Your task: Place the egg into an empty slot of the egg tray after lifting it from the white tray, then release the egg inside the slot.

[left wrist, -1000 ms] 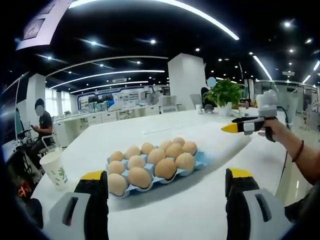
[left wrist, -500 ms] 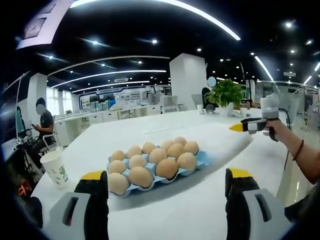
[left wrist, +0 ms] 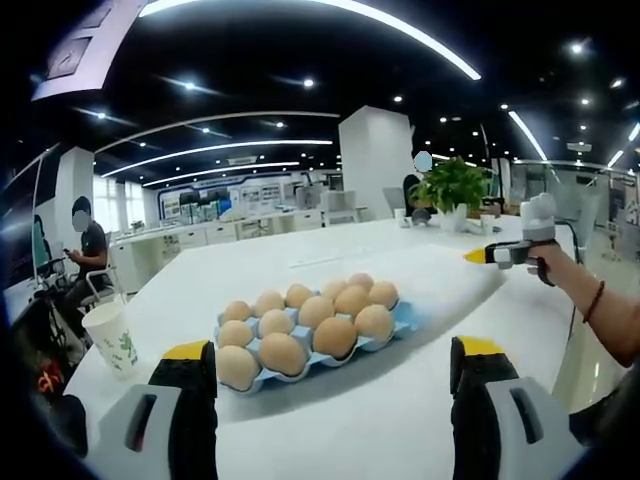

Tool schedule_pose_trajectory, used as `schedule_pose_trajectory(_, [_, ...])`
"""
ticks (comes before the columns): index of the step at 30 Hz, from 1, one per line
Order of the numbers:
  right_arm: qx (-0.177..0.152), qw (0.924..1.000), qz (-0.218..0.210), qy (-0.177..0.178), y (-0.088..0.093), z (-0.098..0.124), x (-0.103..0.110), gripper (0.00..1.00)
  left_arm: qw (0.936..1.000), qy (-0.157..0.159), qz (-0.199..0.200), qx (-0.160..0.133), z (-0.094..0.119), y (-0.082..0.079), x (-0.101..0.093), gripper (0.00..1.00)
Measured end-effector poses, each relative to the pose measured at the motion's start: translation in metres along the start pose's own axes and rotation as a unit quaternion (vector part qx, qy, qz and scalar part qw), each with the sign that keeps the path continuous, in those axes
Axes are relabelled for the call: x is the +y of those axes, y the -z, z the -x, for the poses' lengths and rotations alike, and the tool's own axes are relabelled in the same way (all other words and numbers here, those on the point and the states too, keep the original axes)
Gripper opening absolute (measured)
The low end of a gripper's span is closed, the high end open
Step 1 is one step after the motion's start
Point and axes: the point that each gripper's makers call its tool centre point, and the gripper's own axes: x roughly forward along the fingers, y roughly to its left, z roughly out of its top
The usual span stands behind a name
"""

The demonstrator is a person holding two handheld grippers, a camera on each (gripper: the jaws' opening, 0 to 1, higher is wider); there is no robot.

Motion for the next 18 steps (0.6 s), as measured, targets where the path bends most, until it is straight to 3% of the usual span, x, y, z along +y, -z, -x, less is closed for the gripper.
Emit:
schedule_pose_trajectory(4, [0.005, 0.9999, 0.005, 0.01, 0.0066, 0.0011, -0.0089, 0.35, 1.0, -0.001, -0.002, 0.001, 0.0, -0.0005, 0.0, 0.99])
schedule_pose_trajectory(18, [0.017, 0.9998, 0.011, 0.008, 0.0074, 0.001, -0.0091, 0.29, 1.0, -0.006, -0.004, -0.001, 0.0044, -0.0011, 0.0031, 0.99])
